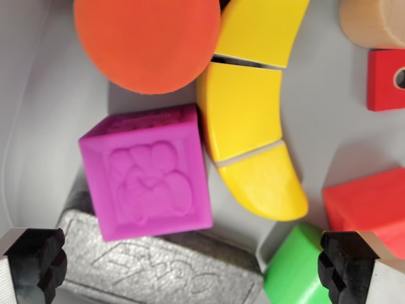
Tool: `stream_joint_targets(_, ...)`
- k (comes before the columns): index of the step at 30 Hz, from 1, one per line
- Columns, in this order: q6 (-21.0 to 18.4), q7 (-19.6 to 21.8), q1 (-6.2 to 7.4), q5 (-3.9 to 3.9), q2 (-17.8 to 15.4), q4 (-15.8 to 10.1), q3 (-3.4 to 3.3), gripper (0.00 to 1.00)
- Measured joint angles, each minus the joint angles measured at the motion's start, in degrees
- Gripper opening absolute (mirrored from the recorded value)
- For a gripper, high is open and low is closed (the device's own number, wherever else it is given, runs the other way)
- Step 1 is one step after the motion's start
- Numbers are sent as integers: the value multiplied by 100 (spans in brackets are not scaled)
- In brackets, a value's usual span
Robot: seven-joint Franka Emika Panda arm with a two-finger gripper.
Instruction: Pick an object from the bin
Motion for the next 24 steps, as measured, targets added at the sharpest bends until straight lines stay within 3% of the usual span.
stream_joint_targets(13,485,0,-4,30,535,85,15,100)
stream_joint_targets(24,740,-3,-7,41,726,249,49,100)
